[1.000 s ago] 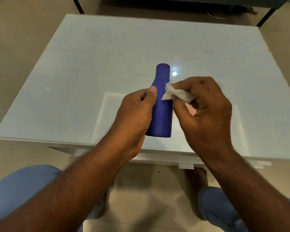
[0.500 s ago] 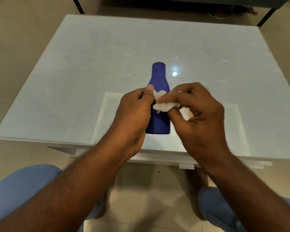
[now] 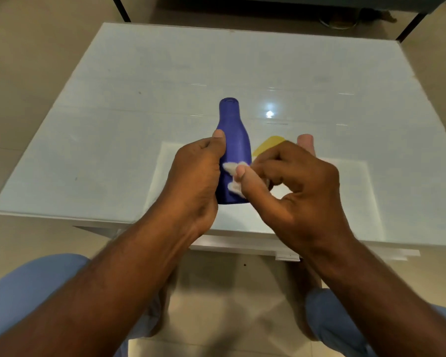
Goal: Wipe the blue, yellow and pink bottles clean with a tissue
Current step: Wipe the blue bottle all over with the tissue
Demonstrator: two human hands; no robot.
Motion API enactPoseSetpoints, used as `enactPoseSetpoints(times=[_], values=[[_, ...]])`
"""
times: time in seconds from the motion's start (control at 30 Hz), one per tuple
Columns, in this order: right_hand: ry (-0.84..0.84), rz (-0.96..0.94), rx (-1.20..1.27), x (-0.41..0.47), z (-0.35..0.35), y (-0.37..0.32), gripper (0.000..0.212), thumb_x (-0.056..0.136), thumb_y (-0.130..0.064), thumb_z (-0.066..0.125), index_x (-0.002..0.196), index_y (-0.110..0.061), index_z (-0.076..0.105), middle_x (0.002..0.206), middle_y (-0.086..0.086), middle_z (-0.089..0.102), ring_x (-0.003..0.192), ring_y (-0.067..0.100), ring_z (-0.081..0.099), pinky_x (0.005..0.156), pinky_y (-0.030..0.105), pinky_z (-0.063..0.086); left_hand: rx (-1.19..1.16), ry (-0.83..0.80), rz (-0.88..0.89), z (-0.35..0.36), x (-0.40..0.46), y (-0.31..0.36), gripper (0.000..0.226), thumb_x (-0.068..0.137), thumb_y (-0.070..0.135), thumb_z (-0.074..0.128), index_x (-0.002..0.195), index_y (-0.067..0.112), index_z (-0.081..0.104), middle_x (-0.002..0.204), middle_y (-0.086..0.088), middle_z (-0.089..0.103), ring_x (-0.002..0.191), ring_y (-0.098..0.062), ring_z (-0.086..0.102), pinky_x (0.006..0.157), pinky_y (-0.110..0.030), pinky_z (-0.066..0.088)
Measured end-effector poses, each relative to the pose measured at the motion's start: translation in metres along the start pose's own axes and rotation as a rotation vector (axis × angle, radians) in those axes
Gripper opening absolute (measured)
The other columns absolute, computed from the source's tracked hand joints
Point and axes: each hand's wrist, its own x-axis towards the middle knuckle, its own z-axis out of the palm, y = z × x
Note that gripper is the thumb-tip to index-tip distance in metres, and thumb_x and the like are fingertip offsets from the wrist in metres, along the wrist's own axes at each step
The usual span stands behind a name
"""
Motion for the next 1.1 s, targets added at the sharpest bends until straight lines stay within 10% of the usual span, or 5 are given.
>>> enactPoseSetpoints(times=[0.2,0.37,0.6,0.8,1.1], values=[[0.165,0.120,0.109,0.009,-0.006,0.002,0.019,0.103,-0.026,0.069,0.107,-0.011,0.080,0.105,0.002,0.072,0.098,0.020,0.071,0.088,0.021,0.059,0.175,-0.106,0.116,0.005,-0.005,-0.002,0.026,0.106,0.043,0.047,0.094,0.030,0.065,0.101,0.003,0.074,0.097,-0.021,0.073,0.088,-0.041,0.063],[0.036,0.023,0.022,0.004,0.000,0.002,0.023,0.101,-0.031,0.070,0.084,-0.019,0.078,0.086,-0.007,0.071,0.082,0.017,0.067,0.110,0.058,0.048,0.090,-0.033,0.067,0.004,-0.002,0.002,0.027,0.106,0.039,0.050,0.098,0.021,0.069,0.101,-0.006,0.074,0.098,-0.027,0.072,0.093,-0.045,0.061],[0.174,0.151,0.152,0.011,-0.005,0.003,0.027,0.103,-0.030,0.067,0.112,-0.008,0.078,0.110,0.001,0.071,0.102,0.011,0.071,0.089,0.023,0.061,0.213,-0.101,0.128,0.006,-0.005,0.000,0.028,0.106,0.044,0.046,0.103,0.028,0.068,0.105,-0.001,0.076,0.100,-0.025,0.073,0.092,-0.044,0.062],[0.040,0.032,0.041,0.004,0.001,0.004,0.030,0.103,-0.034,0.067,0.082,-0.019,0.081,0.089,-0.006,0.074,0.086,0.016,0.071,0.113,0.065,0.042,0.083,-0.026,0.006,0.003,-0.002,0.000,0.029,0.105,0.037,0.054,0.105,0.013,0.072,0.110,-0.014,0.076,0.106,-0.032,0.073,0.100,-0.053,0.057],[0.121,0.122,0.145,0.008,-0.003,0.007,0.022,0.101,-0.026,0.069,0.116,-0.013,0.079,0.112,-0.001,0.071,0.107,0.016,0.072,0.096,0.044,0.063,0.163,-0.086,0.091,0.007,-0.007,0.002,0.024,0.105,0.042,0.048,0.097,0.028,0.067,0.102,-0.001,0.075,0.099,-0.027,0.073,0.089,-0.042,0.062]])
